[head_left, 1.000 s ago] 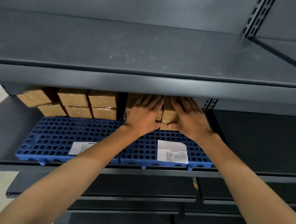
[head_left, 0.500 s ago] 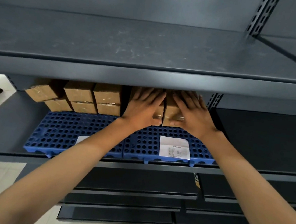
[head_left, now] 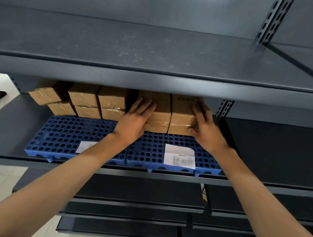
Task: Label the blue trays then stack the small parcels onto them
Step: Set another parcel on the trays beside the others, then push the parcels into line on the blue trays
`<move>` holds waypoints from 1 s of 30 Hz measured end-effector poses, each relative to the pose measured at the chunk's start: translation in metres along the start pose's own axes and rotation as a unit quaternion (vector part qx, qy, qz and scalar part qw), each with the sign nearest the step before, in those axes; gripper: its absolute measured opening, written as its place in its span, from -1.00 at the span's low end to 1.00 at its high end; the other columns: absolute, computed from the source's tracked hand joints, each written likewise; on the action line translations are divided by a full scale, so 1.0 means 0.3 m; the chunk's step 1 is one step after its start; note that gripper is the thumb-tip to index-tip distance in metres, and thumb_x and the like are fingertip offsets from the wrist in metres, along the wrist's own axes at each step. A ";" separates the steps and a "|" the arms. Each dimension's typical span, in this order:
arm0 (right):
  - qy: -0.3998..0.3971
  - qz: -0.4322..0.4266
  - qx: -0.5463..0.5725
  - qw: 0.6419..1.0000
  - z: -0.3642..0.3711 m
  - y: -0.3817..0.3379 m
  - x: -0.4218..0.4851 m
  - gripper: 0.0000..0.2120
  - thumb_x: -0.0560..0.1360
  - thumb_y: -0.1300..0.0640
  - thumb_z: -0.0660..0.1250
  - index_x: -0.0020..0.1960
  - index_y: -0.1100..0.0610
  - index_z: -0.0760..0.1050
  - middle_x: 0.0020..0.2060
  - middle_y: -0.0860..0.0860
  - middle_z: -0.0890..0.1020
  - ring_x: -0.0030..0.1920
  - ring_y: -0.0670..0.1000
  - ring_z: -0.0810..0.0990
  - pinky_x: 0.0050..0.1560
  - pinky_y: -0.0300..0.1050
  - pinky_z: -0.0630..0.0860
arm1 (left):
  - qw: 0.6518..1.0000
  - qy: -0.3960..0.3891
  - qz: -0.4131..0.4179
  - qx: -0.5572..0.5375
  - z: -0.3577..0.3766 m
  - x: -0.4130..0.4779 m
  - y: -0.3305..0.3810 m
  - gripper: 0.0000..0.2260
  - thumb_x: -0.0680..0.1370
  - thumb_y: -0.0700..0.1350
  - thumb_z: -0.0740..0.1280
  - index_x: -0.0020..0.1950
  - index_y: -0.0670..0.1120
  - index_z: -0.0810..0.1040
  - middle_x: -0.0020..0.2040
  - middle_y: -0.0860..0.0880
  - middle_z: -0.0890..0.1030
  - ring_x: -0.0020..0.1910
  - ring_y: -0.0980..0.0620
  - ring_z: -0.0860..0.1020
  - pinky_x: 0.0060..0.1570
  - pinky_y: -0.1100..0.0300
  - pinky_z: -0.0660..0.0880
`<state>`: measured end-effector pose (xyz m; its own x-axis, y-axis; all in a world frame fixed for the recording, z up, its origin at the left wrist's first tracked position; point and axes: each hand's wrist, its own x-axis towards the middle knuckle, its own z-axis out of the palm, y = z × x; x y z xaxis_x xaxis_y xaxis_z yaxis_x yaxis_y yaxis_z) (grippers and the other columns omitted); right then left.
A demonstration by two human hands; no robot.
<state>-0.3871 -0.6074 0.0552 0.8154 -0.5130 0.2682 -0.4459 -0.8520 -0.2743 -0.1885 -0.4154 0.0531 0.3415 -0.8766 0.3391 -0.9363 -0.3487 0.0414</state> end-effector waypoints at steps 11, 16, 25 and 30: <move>-0.014 -0.024 0.042 0.999 -0.068 -0.054 0.011 -0.13 0.45 -0.01 0.44 0.57 -0.08 -0.03 0.56 0.05 -0.22 0.52 0.17 -0.34 0.50 0.31 -0.08 | 0.997 0.010 0.025 0.075 -0.038 -0.019 -0.004 -0.17 0.47 -0.04 0.42 0.58 0.03 -0.05 0.59 -0.09 0.06 0.57 -0.13 -0.07 0.51 -0.18 0.00; -0.006 -0.071 0.075 0.995 -0.076 -0.233 0.043 -0.12 0.43 -0.08 0.43 0.57 -0.12 -0.03 0.58 -0.03 -0.07 0.54 0.12 -0.27 0.51 0.28 -0.13 | 0.996 0.083 0.029 0.018 -0.103 -0.149 -0.104 -0.30 0.50 -0.08 0.39 0.56 0.01 0.12 0.55 -0.12 0.20 0.56 -0.15 0.05 0.48 -0.21 0.09; -0.043 -0.125 0.150 0.980 0.087 -0.758 0.117 -0.23 0.49 -0.11 0.37 0.56 -0.14 0.01 0.56 -0.14 0.01 0.54 -0.13 -0.18 0.49 -0.08 -0.10 | 0.974 0.177 -0.108 -0.094 -0.190 -0.424 -0.703 -0.52 0.54 0.00 0.25 0.45 -0.08 0.36 0.48 -0.20 0.33 0.50 -0.22 0.20 0.37 -0.27 0.25; 0.003 -0.073 0.142 0.987 0.162 -0.941 0.226 -0.26 0.49 -0.04 0.41 0.55 -0.03 0.11 0.53 0.01 0.18 0.54 -0.02 0.04 0.46 -0.15 0.03 | 0.947 0.154 -0.204 -0.195 -0.225 -0.418 -0.960 -0.25 0.46 0.23 0.37 0.54 -0.05 0.19 0.55 -0.23 0.16 0.54 -0.22 0.06 0.47 -0.12 0.08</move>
<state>-0.1881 -0.3965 0.1060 0.8611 -0.3878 0.3287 -0.2017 -0.8541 -0.4793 0.0327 -0.1825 0.0621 0.6972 -0.5362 0.4759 -0.7114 -0.4356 0.5514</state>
